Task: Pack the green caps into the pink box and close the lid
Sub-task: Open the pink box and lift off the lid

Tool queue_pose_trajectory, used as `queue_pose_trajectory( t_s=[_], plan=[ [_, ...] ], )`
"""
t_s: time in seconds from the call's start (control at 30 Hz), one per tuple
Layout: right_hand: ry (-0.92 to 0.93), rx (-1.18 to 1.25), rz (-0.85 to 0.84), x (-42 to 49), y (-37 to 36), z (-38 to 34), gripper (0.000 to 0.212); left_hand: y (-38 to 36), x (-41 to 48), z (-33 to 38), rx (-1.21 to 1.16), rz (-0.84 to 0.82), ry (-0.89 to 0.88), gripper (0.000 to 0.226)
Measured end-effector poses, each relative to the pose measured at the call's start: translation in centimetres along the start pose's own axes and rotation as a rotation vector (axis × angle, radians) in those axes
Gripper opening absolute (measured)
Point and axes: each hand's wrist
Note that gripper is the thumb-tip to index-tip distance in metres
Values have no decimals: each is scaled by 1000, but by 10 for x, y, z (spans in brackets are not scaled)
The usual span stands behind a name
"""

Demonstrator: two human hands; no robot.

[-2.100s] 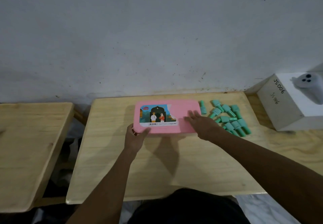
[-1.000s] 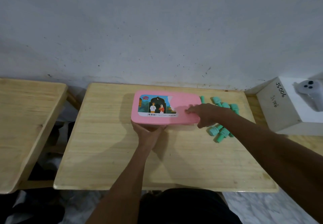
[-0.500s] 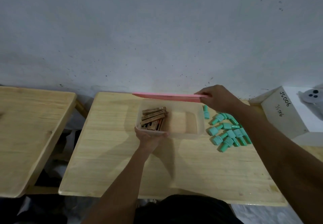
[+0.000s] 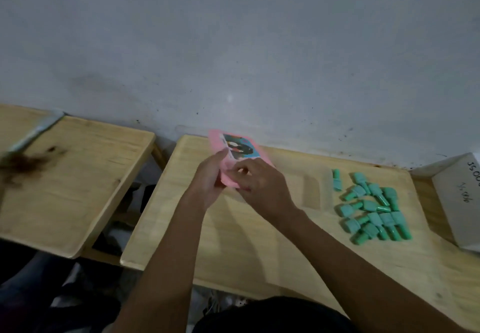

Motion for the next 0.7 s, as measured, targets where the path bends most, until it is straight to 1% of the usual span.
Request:
queue_pose_trajectory(
  t_s=[0.03,0.07,0.13,0.17,0.2,0.23,0.27,0.33,0.37,0.4,0.47,0.57,0.63,0.7],
  plan=[
    [8,4,-35,-3,-5,-6,35,-2,-5,3,73,46,-9,34],
    [23,29,-117,-7,-7,-7,38,-3,-7,6,150,109,-33,26],
    [117,193,-406,-6,-24,-32,51,39,-23,12,171,303,-76,23],
    [100,208,-533,-9,-24,-28,56,50,-20,13,191,332,-72,22],
    [60,202,-589,-12,-25,-25,58,63,-19,14,225,387,-66,24],
    [-17,193,-570,-14,-27,-19,58,76,-17,12,289,454,-73,31],
    [-124,180,-515,-17,-26,-10,56,84,-16,11,371,529,-97,37],
    [-382,123,-409,-28,-26,12,49,93,-19,7,508,647,-128,38],
    [-518,73,-380,-34,-25,22,48,99,-20,4,548,687,-117,37],
    [-649,18,-375,-42,-24,32,50,105,-21,-1,580,719,-95,36],
    [-856,-57,-423,-56,-20,48,60,116,-22,-11,637,778,-52,37],
    [-1062,-52,-459,-74,-14,62,69,124,-17,-22,721,807,-28,39],
    [-1165,22,-439,-84,-10,68,69,127,-12,-28,767,813,-46,38],
    [-1226,105,-394,-91,-10,69,67,130,-6,-33,796,826,-72,36]
  ],
)
Point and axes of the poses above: each hand's wrist, its own x-axis towards the middle knuckle, its own y-axis out of the back of the hand, z = x × y, and after that the axes turned 4 degrees about -x, right-handed
